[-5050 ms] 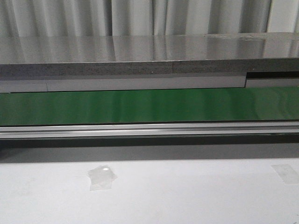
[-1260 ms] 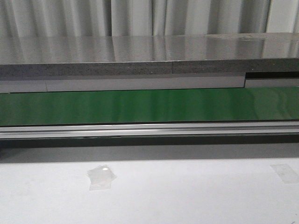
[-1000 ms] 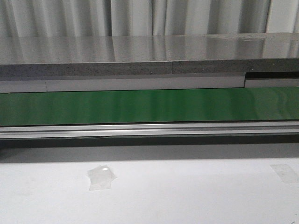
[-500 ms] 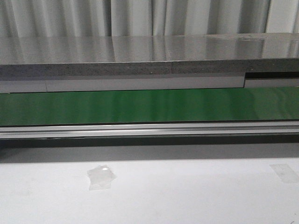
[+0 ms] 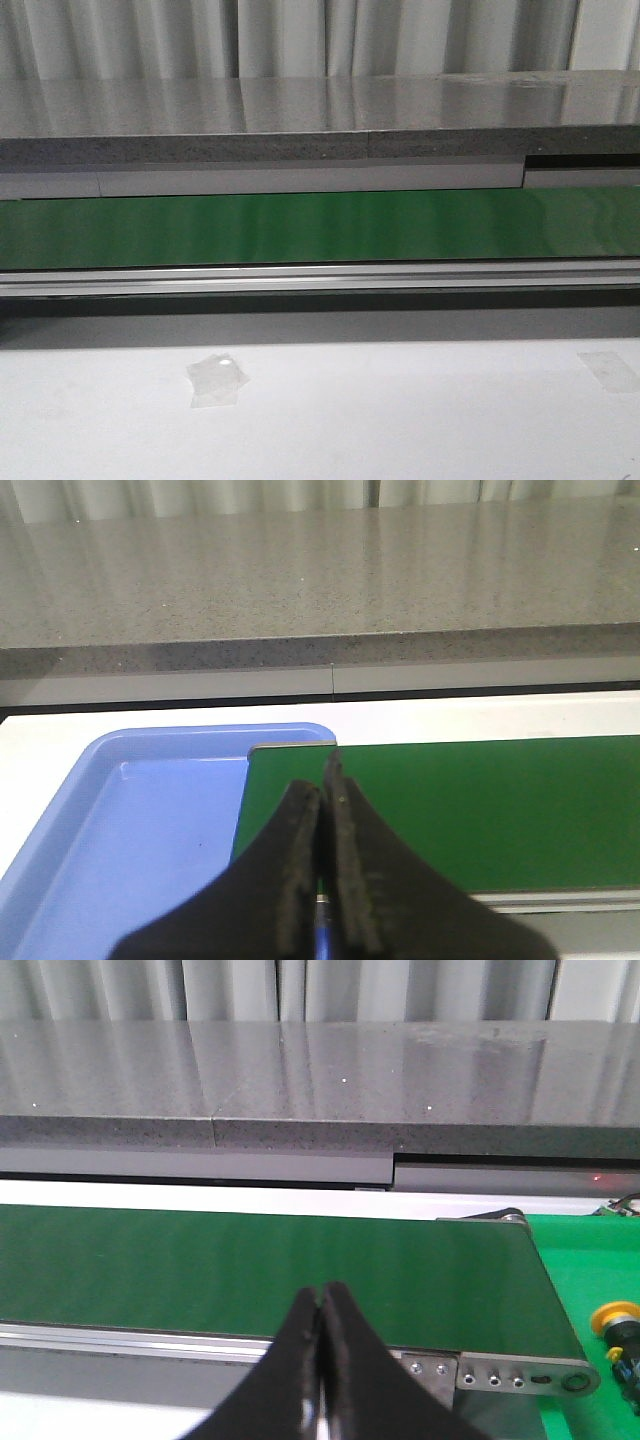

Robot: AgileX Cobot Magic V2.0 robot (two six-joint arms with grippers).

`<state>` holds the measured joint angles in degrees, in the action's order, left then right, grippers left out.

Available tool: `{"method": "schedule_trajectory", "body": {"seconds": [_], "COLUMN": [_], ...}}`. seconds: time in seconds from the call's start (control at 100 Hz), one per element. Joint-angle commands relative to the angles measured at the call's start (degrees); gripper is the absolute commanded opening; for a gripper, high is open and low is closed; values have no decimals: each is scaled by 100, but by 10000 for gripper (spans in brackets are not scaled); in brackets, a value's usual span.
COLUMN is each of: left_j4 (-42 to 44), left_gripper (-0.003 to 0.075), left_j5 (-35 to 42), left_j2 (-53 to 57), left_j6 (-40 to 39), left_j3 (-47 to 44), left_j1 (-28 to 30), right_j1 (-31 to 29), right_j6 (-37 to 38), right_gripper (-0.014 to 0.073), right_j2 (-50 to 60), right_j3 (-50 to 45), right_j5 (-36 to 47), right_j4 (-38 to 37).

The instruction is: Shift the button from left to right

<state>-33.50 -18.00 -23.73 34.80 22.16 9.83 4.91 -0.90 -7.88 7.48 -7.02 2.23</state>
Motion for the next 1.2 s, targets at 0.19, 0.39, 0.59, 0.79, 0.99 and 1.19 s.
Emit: {"method": "schedule_trajectory", "body": {"seconds": [0.19, 0.39, 0.59, 0.79, 0.99, 1.19], "left_j4": [-133, -133, -133, -133, -133, -133], "left_gripper": [-20, -20, -20, -20, -20, -20], "left_j5": [379, 379, 379, 379, 379, 379], "left_j2": [-27, -27, -27, -27, -27, -27], "left_j6": [-4, -4, -4, -4, -4, -4], "left_j3": [154, 154, 154, 154, 154, 154], "left_j1": [-39, -39, -39, -39, -39, -39], "right_j1": [10, 10, 10, 10, 10, 10], "right_j6": [40, 40, 40, 40, 40, 40], "right_gripper": [-101, -101, -101, -101, -101, -101], "right_j2": [966, 954, 954, 954, 954, 954], "right_j3": [-599, -821, -821, -821, -821, -821], "right_j5": [657, 746, 746, 746, 746, 746], "right_j4": [-87, -87, -87, -87, -87, -87]}}
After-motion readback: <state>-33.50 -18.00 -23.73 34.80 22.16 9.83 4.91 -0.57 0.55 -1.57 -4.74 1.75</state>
